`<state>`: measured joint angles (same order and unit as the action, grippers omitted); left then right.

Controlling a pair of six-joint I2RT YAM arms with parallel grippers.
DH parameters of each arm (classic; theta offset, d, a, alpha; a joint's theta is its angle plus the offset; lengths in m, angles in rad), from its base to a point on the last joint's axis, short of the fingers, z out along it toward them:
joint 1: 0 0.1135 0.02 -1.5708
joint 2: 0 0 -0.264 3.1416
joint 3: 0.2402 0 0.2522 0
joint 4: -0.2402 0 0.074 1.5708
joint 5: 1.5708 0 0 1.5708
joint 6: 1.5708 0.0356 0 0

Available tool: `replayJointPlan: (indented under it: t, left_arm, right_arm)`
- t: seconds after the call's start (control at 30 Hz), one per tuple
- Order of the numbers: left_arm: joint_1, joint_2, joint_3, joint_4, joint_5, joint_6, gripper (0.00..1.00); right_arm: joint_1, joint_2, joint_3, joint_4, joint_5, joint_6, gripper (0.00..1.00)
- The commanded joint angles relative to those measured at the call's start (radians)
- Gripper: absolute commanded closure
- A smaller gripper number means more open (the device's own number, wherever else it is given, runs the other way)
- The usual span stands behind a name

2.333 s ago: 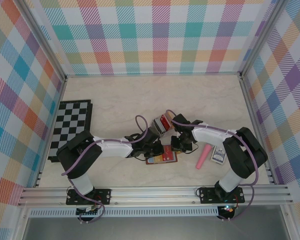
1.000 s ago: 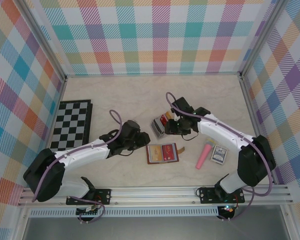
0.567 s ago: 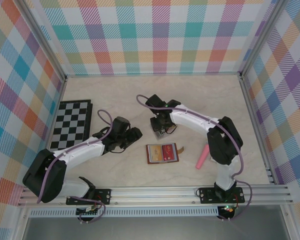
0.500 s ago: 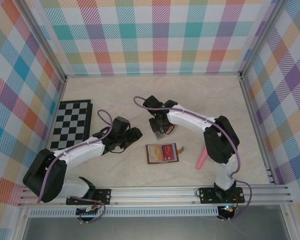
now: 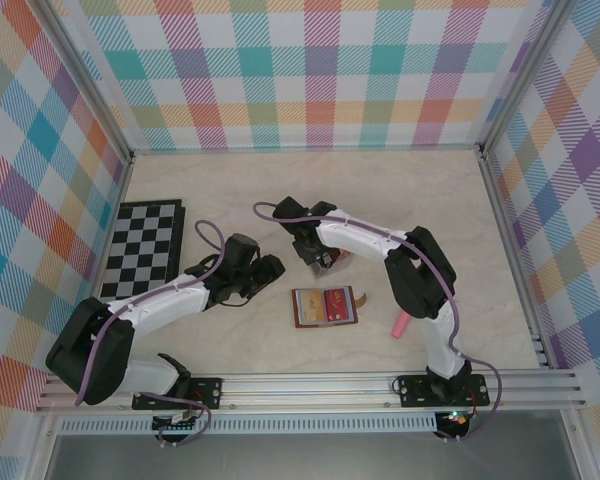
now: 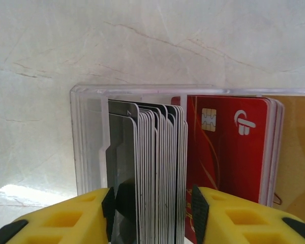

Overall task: Put the credit cards into the card holder
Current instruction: Pick up the credit card from the storage box.

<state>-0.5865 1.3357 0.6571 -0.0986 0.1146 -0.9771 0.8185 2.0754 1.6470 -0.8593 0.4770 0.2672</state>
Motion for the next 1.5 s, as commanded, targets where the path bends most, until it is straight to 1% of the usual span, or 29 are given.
replayJointPlan:
  t: [0.0, 0.2, 0.4, 0.63, 1.0, 1.07, 1.23, 1.3, 1.47]
  left_arm:
    - [0.01, 0.011, -0.013, 0.014, 0.01, -0.007, 0.36]
    - [0.01, 0.01, -0.013, 0.017, 0.012, -0.011, 0.36]
    - [0.01, 0.012, -0.013, 0.017, 0.015, -0.012, 0.36]
    - [0.01, 0.025, -0.013, 0.026, 0.026, -0.015, 0.36]
    - [0.01, 0.036, -0.01, 0.032, 0.034, -0.018, 0.35]
    - [0.01, 0.036, -0.009, 0.031, 0.036, -0.018, 0.35]
    - [0.01, 0.034, -0.008, 0.031, 0.037, -0.018, 0.35]
    - [0.01, 0.033, -0.008, 0.03, 0.035, -0.018, 0.35]
    - [0.01, 0.03, -0.004, 0.022, 0.037, -0.021, 0.35]
  right_arm:
    - [0.005, -0.004, 0.032, -0.046, 0.092, -0.021, 0.56]
    - [0.005, -0.027, 0.025, -0.047, 0.115, -0.033, 0.59]
    - [0.005, -0.034, 0.022, -0.047, 0.114, -0.03, 0.7]
    - [0.004, -0.051, 0.013, -0.042, 0.122, -0.032, 0.77]
    - [0.005, -0.064, 0.009, -0.046, 0.133, -0.04, 0.8]
    - [0.004, -0.067, 0.011, -0.049, 0.134, -0.039, 0.82]
    - [0.005, -0.084, 0.016, -0.059, 0.128, -0.038, 0.83]
    - [0.004, -0.091, 0.017, -0.062, 0.11, -0.04, 0.87]
    - [0.003, -0.117, 0.023, -0.071, 0.05, -0.031, 0.91]
